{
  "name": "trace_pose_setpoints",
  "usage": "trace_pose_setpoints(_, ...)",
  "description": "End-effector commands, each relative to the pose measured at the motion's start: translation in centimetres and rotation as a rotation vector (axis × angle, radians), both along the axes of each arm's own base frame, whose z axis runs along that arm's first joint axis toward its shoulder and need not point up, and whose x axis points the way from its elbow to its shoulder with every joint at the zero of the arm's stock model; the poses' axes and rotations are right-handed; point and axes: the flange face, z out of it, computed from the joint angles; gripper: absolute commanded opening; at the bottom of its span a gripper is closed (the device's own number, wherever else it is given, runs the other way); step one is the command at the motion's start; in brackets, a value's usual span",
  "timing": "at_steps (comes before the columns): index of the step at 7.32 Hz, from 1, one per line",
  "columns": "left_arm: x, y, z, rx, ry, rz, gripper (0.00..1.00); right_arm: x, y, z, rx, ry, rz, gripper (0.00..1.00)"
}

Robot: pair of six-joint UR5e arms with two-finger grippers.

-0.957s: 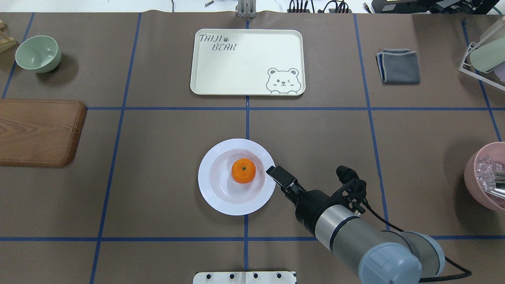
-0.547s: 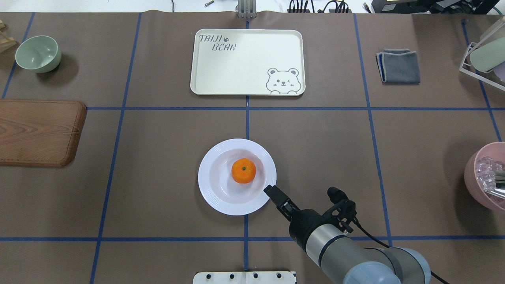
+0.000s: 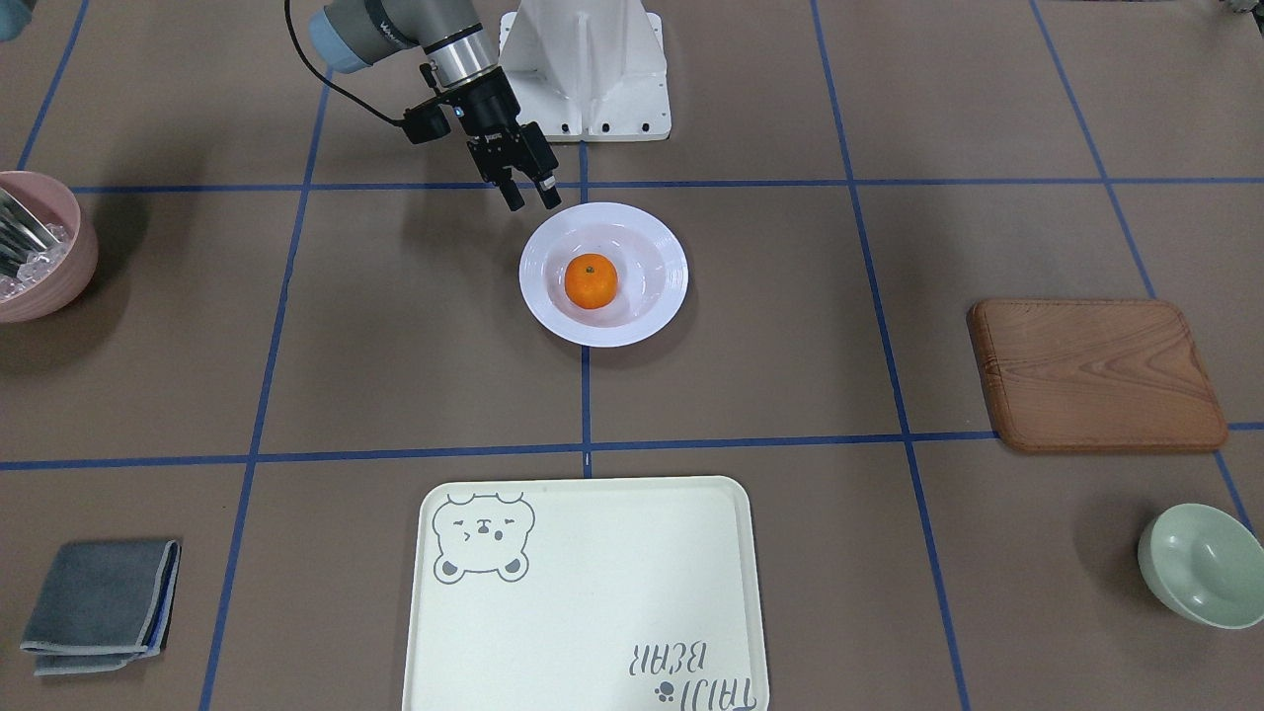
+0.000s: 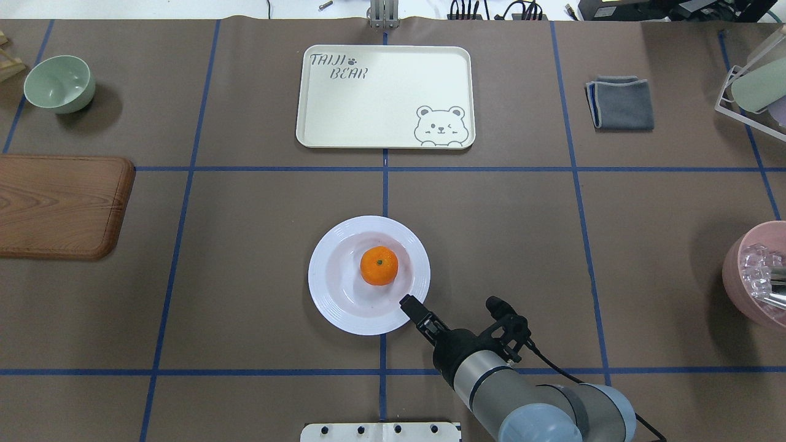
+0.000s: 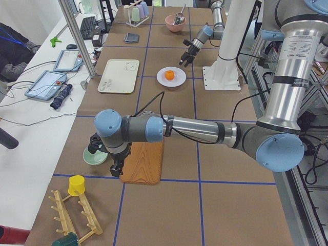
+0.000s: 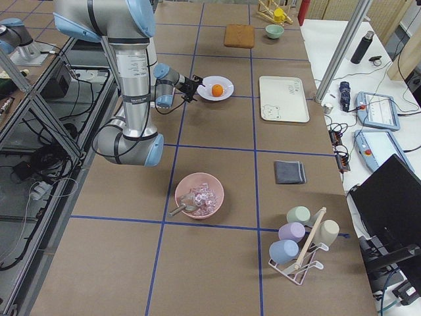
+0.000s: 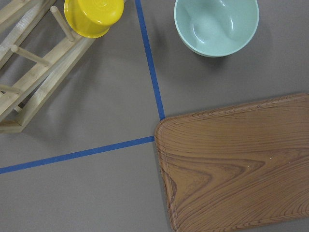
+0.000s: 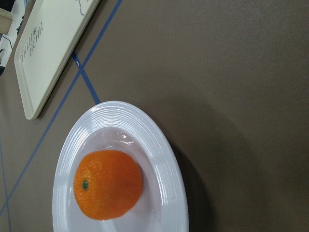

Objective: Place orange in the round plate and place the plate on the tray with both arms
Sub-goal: 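Grip the rim of the white plate nearest the robot with the right gripper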

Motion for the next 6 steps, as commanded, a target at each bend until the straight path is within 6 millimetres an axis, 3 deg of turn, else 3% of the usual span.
trace_pose_setpoints(1, -0.1, 0.3, 0.3, 0.005, 0.001, -0.003, 0.99, -0.3, -0.3, 0.2, 0.0, 0.006, 0.004, 0.88)
trace_pose_setpoints(2, -0.1, 0.3, 0.3, 0.005, 0.001, -0.003, 0.99, -0.2, -0.5, 0.1, 0.001, 0.007, 0.008, 0.63)
trace_pose_setpoints(3, -0.1, 0.3, 0.3, 0.003, 0.001, -0.003, 0.99, -0.5, -0.7, 0.3, 0.001, 0.013, 0.011, 0.54)
trace_pose_setpoints(5, 0.0, 0.3, 0.3, 0.003, 0.001, -0.001, 0.99, -2.7, -2.2, 0.1, 0.001, 0.026, 0.032, 0.54)
trace_pose_setpoints(6, 0.0, 0.3, 0.4, 0.002, 0.001, -0.001, 0.99, -2.7, -2.4, 0.1, 0.001, 0.026, 0.035, 0.53)
